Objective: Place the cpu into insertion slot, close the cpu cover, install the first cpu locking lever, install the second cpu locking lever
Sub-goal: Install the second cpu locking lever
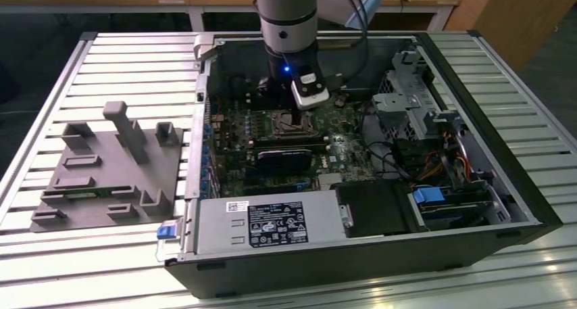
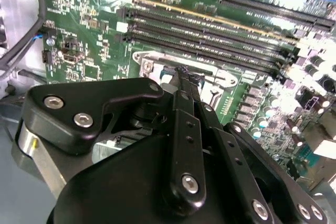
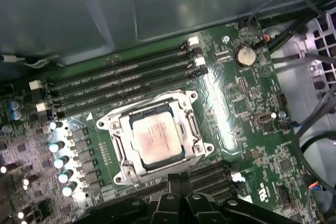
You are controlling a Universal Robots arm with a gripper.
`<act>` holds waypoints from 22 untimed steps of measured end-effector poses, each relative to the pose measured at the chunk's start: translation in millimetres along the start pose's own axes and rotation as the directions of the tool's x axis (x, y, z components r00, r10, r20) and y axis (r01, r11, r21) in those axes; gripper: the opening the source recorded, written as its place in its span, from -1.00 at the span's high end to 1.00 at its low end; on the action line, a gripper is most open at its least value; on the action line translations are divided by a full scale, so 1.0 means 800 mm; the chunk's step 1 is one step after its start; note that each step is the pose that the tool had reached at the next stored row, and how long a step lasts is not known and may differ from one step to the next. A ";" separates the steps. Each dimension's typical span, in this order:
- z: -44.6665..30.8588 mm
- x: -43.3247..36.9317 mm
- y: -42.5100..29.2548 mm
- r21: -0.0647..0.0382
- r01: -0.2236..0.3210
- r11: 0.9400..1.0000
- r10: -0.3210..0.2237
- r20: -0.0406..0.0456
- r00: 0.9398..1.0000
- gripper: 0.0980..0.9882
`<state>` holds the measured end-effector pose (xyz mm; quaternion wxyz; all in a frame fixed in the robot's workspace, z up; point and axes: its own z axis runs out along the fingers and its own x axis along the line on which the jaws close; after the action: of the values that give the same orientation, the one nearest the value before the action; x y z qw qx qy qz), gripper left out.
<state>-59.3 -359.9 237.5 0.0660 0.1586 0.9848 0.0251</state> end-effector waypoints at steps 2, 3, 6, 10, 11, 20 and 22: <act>-0.0001 -0.001 -0.0030 0.000 0.000 1.000 0.000 0.000 1.000 0.99; -0.0001 -0.001 -0.0041 0.000 0.000 1.000 0.000 0.000 1.000 0.99; -0.0002 -0.002 -0.0061 0.000 0.000 1.000 0.000 0.000 1.000 0.99; 0.0010 -0.003 -0.0099 0.010 -0.001 1.000 0.001 -0.030 1.000 0.99; 0.0013 -0.004 -0.0109 0.014 -0.001 1.000 0.001 -0.042 0.999 0.99; 0.0020 -0.004 -0.0133 0.003 -0.004 1.000 0.004 -0.072 0.997 0.99; 0.0026 -0.005 -0.0150 -0.024 -0.008 1.000 0.006 -0.081 0.997 0.99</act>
<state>-59.2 -372.5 235.1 0.0278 0.1599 0.9858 0.0435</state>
